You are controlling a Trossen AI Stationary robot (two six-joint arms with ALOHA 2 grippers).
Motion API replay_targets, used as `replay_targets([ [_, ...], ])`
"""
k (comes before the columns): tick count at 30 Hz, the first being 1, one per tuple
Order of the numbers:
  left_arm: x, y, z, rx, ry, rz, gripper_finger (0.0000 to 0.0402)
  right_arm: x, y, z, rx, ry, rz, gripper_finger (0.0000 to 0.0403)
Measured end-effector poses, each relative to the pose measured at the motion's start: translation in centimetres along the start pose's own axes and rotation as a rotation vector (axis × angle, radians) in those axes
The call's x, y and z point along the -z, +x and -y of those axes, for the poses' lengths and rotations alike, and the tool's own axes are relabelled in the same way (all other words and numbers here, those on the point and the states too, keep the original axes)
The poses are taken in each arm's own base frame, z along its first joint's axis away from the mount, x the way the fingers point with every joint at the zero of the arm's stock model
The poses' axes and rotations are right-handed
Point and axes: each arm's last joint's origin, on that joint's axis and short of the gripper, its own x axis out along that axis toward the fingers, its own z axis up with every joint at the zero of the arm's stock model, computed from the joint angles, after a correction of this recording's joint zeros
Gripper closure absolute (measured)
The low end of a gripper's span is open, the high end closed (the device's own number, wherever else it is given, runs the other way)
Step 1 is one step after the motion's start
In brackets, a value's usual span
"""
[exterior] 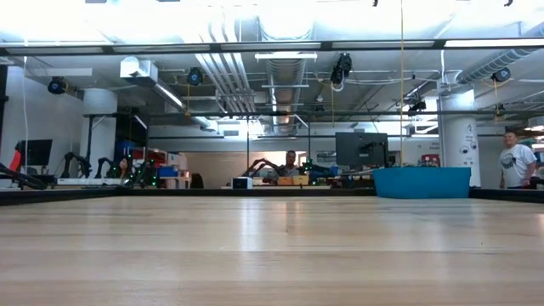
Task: Sort blocks
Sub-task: Put the green block into the transparent bin, then return to Home Position
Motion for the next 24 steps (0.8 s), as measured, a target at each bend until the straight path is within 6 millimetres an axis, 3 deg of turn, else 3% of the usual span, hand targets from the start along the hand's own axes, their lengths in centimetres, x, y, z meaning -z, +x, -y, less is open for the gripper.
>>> replay_targets([
  [9, 0.0, 0.0, 0.0, 0.000, 0.000, 0.000, 0.0308, 0.0, 0.0, 0.0, 0.000, -0.001, 0.000, 0.0220],
  [13, 0.0, 0.0, 0.0, 0.000, -0.001, 0.000, 0.0308, -0.4, -0.2, 0.4, 0.013, 0.000, 0.017, 0.0229],
  [16, 0.0, 0.0, 0.0, 0.001, -0.019, -0.001, 0.0308, -1.8, -1.4, 1.0, 0.041, -0.060, 0.099, 0.0244],
  [20, 0.0, 0.0, 0.2, 0.001, -0.077, -0.001, 0.0308, -3.9, -3.0, 2.5, 0.199, -0.110, 0.255, 0.0268],
  [24, 0.0, 0.5, 0.0, -0.035, -0.081, 0.024, 0.0308, -5.2, -3.2, 5.4, 0.447, -0.090, 0.323, 0.0287],
])
